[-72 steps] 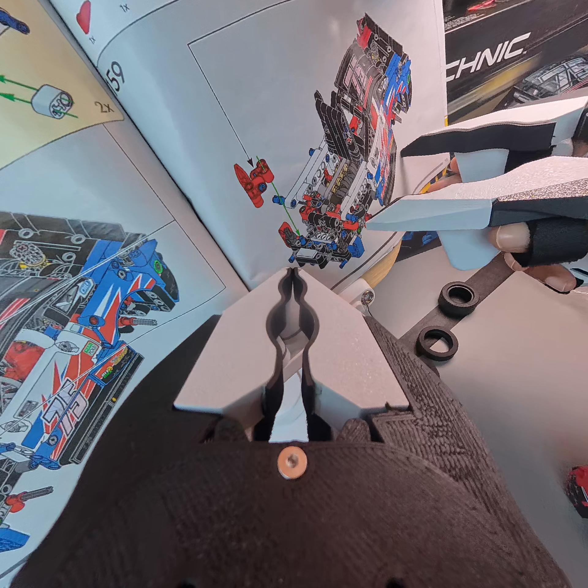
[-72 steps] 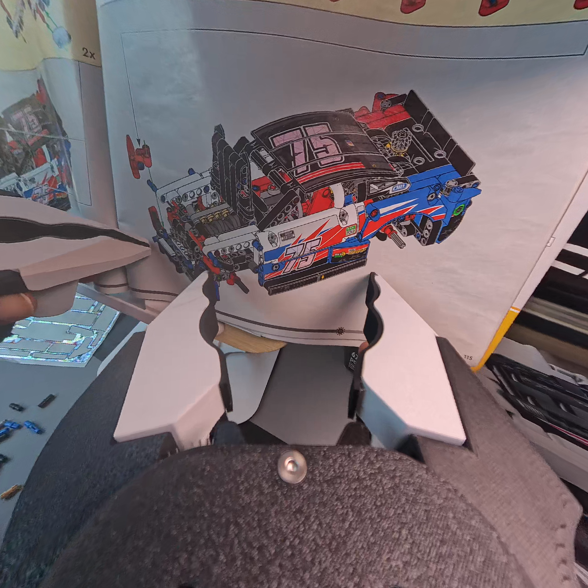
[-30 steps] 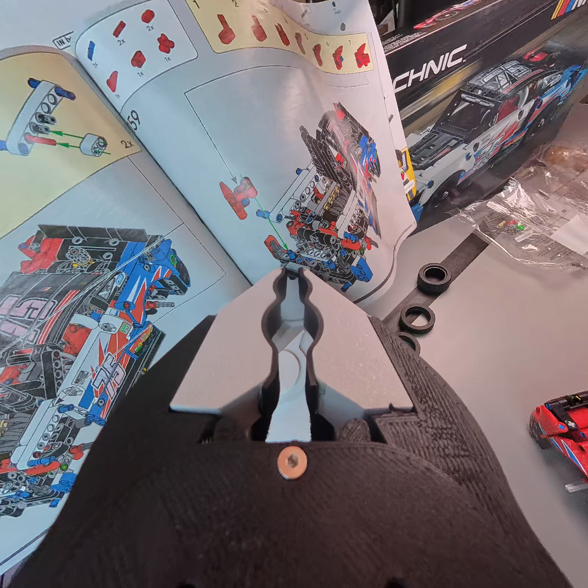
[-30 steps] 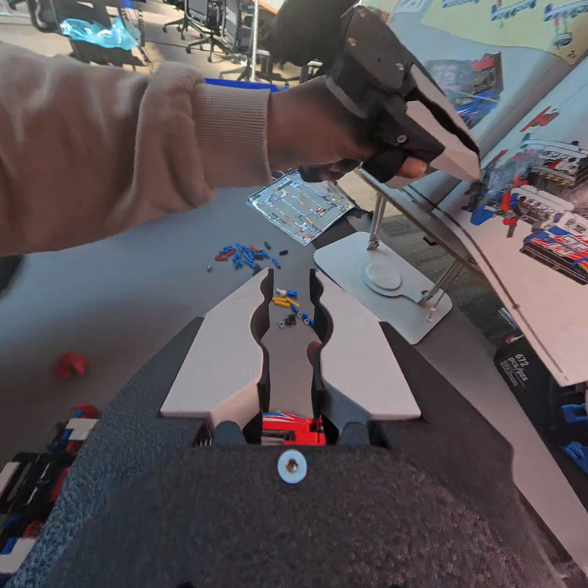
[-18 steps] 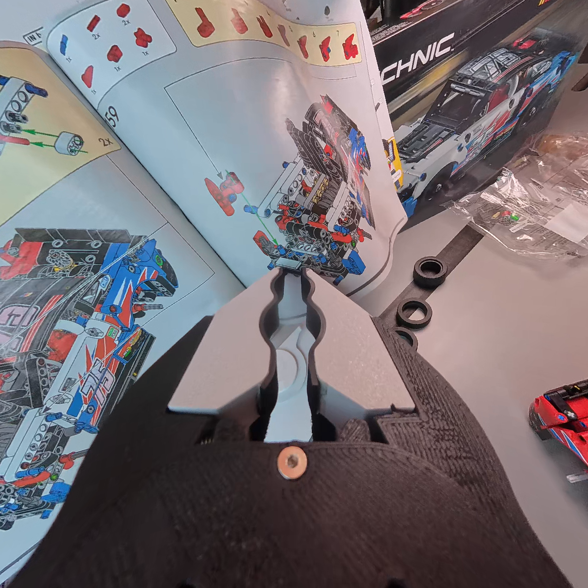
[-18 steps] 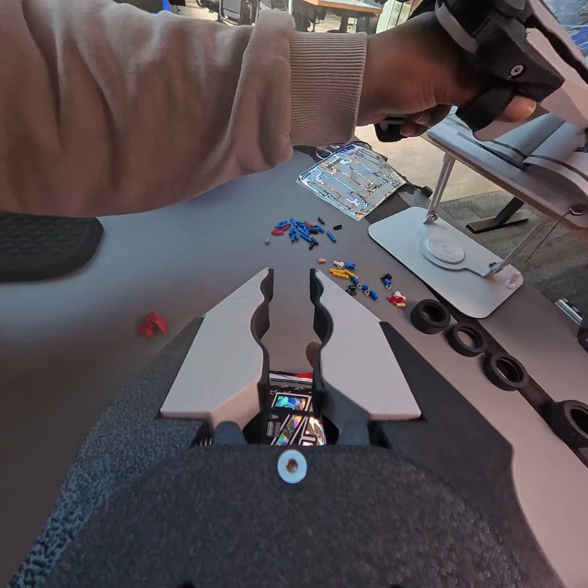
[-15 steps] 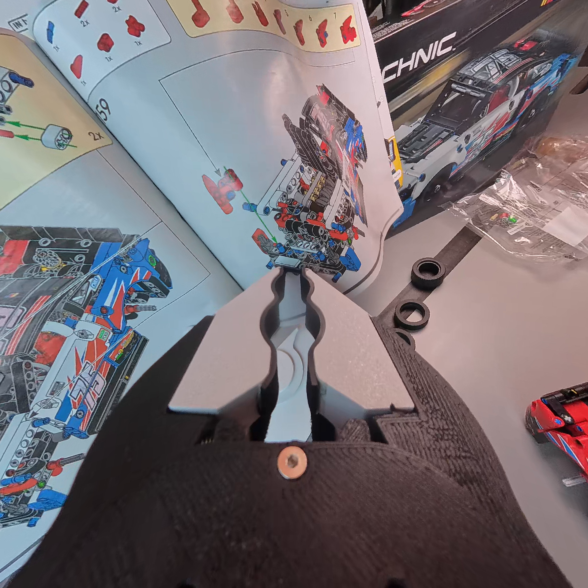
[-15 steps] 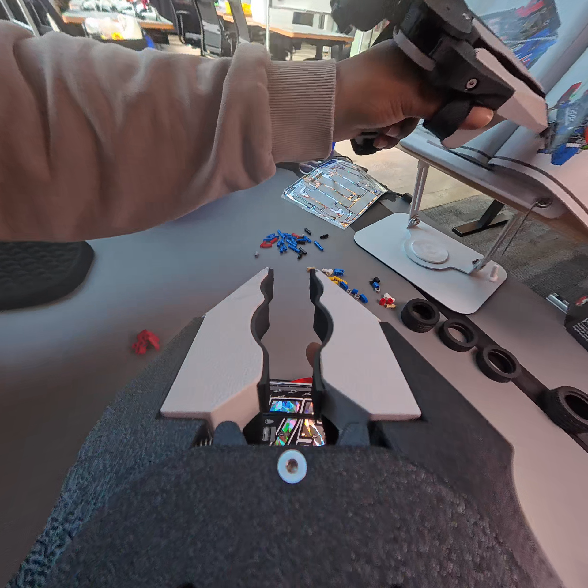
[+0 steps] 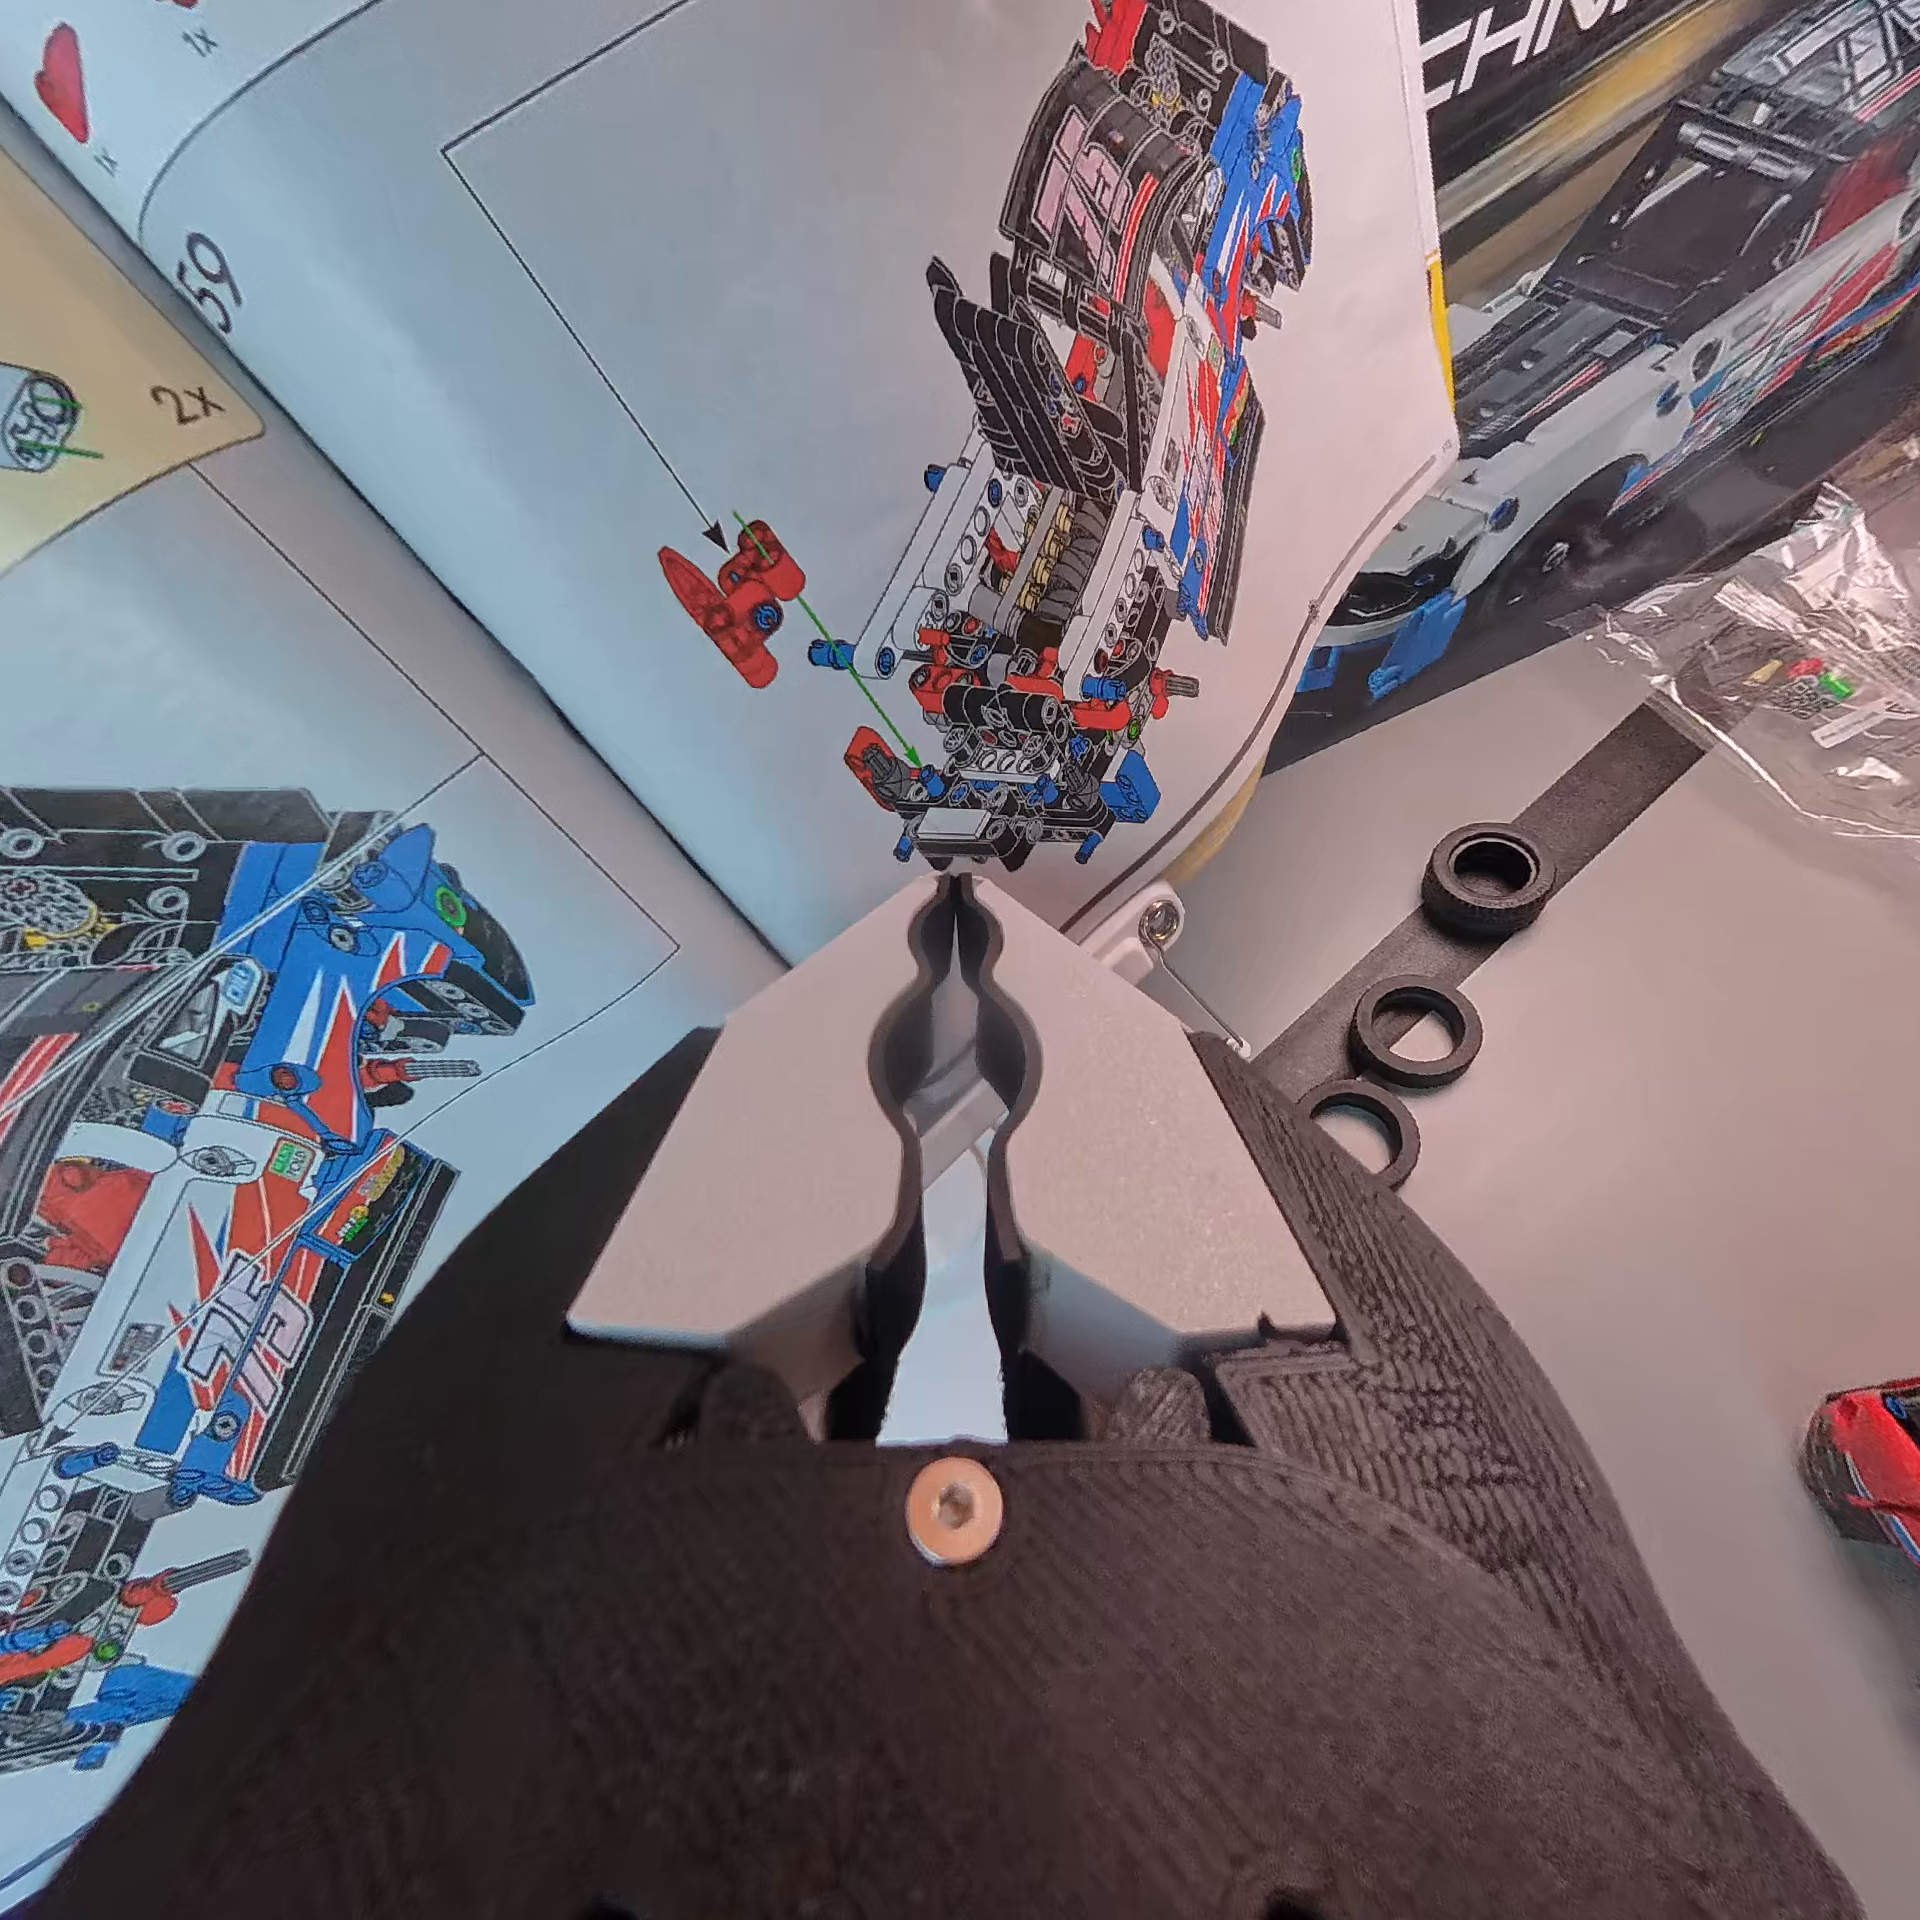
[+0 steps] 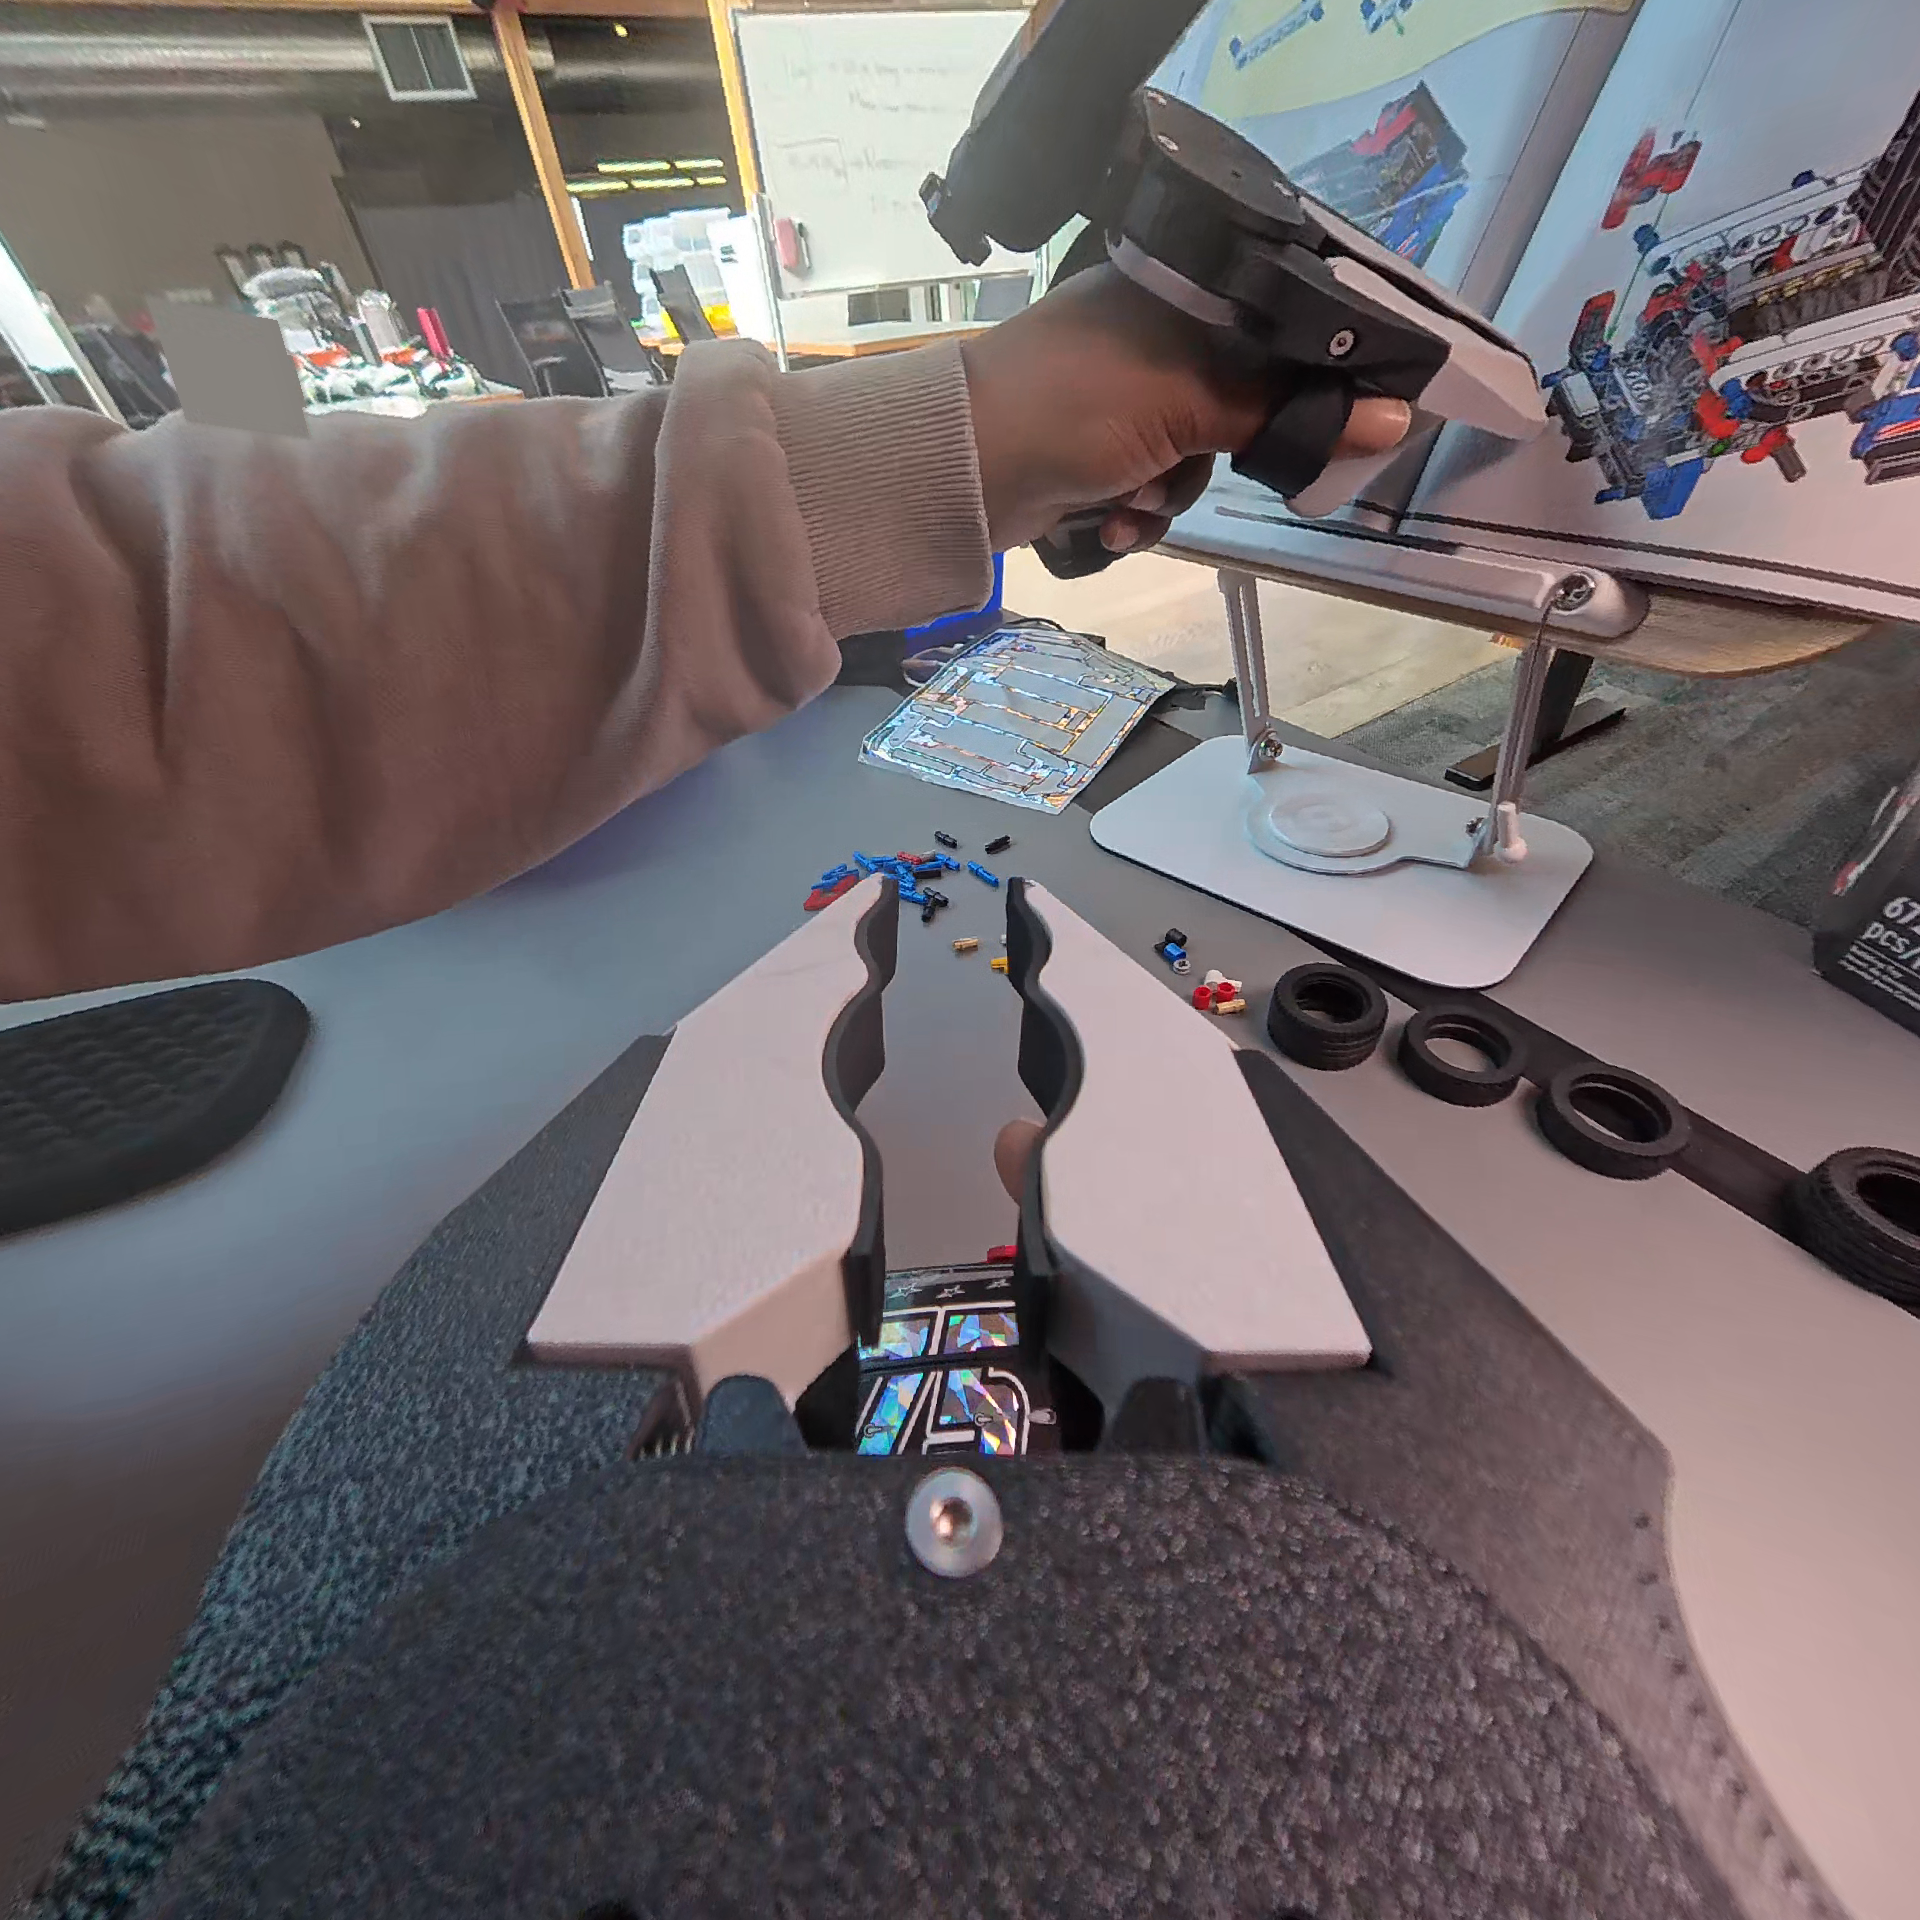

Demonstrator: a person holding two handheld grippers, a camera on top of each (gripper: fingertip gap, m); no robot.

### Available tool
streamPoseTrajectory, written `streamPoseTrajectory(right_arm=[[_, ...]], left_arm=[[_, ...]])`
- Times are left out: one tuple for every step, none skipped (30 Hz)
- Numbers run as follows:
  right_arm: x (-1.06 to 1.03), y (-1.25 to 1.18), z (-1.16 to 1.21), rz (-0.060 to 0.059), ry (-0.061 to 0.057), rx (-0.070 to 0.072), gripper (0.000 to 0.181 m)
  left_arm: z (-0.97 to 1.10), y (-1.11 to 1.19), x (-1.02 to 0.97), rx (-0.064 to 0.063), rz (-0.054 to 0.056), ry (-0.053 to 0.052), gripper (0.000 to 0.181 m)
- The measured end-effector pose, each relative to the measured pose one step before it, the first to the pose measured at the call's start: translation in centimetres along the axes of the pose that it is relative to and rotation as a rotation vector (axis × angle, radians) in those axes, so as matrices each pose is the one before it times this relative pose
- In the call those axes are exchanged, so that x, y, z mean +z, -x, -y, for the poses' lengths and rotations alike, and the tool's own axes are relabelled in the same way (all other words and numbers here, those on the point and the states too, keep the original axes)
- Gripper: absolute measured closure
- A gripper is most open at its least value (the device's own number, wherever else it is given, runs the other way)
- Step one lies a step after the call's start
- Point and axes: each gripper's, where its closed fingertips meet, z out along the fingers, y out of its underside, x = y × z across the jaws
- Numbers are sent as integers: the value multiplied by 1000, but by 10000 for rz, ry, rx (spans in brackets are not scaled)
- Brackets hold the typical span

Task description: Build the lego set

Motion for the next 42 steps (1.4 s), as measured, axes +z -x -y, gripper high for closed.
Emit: streamPoseTrajectory(right_arm=[[-34,-319,67,-99,-49,55,163],[13,-398,158,-124,-71,66,164],[57,-478,224,-158,-76,49,164],[144,-621,311,-203,-69,-11,163],[235,-794,410,-253,-72,-77,163],[355,-990,466,-305,-48,-86,162],[501,-1136,542,-323,-48,-54,162],[664,-1224,635,-309,-62,-47,160],[841,-1404,673,-365,-66,-73,158],[1018,-1543,653,-412,-61,-118,156],[1194,-1566,585,-405,-42,-140,153],[1356,-1637,437,-434,3,-132,149],[1458,-1812,322,-540,46,-125,140],[1543,-1832,250,-567,64,-203,131],[1602,-1778,192,-580,72,-190,123],[1581,-1540,107,-502,129,-57,110],[1534,-1192,59,-377,187,32,98],[1375,-686,84,-181,190,138,85],[1126,-284,166,-84,159,134,77],[852,-88,297,-127,66,65,73],[631,59,370,-163,-15,-48,72],[543,26,251,-228,19,-129,72],[497,-164,-52,-312,134,-140,74],[448,-41,-151,-146,102,-24,75],[295,179,-119,78,36,138,77],[136,80,-74,55,-15,97,78],[-12,2,2,29,-55,31,78],[-66,11,-8,27,-43,-12,79],[-109,49,22,49,-48,2,79],[-89,59,0,52,-43,-3,80],[-55,-7,-45,4,-3,-31,81],[-25,-17,-63,4,14,-25,81],[-19,-21,-17,2,1,16,81],[16,-6,-33,-11,12,21,81],[22,-9,-17,-31,2,-3,81],[32,-44,-48,-53,5,-24,82],[19,-19,-38,-25,2,-2,82],[6,4,-18,13,-11,27,83],[-16,-9,-13,16,-3,25,83],[-14,-18,-7,18,9,10,83],[-26,1,11,16,11,-8,83],[-40,-16,8,15,11,-29,84]], left_arm=[[-93,21,175,-38,10,26,181],[-100,17,157,-35,9,26,181],[-75,8,128,-40,5,-10,181],[-24,20,94,-38,10,-53,181],[-42,21,86,-30,10,-49,181],[-69,-13,70,-35,-9,-19,181],[-94,-29,78,-48,-37,21,181],[-84,-37,51,-59,-49,28,181],[-22,-11,12,-62,-47,0,181],[5,-5,-22,-63,-61,-4,181],[-7,-6,-43,-76,-76,3,181],[1,-6,-48,-89,-84,0,181],[-11,2,-47,-95,-87,0,181],[-24,2,-48,-82,-78,7,181],[-38,17,-19,-48,-59,22,181],[-40,24,-13,-14,-42,25,181],[-9,15,8,11,-28,14,181],[1,2,-1,17,-17,7,181],[-4,-2,12,20,-14,8,181],[-5,-12,-3,32,-11,8,181],[-8,-13,-3,52,-5,4,181],[0,-12,-21,55,-4,-1,181],[-13,-17,-19,36,-11,-1,181],[-25,-20,-33,13,-16,9,181],[-38,-1,-46,3,-9,12,181],[-6,-21,-77,-10,-30,-4,181],[58,-88,-146,-47,-77,-38,181],[156,-55,-197,-49,-52,-101,181],[295,83,-248,-22,32,-177,181],[424,187,-253,2,92,-241,181],[556,277,-250,2,142,-302,181],[553,344,-199,-10,184,-283,181],[402,311,-103,-9,159,-181,181],[210,241,19,13,126,-73,181],[61,173,101,80,115,4,181],[-46,79,158,150,106,47,181],[-46,41,141,169,123,53,181],[-23,3,85,146,105,58,181],[-9,-26,62,98,70,57,181],[-9,-10,53,59,42,54,181],[-15,-6,47,36,24,45,181],[-7,20,42,20,9,31,181]])
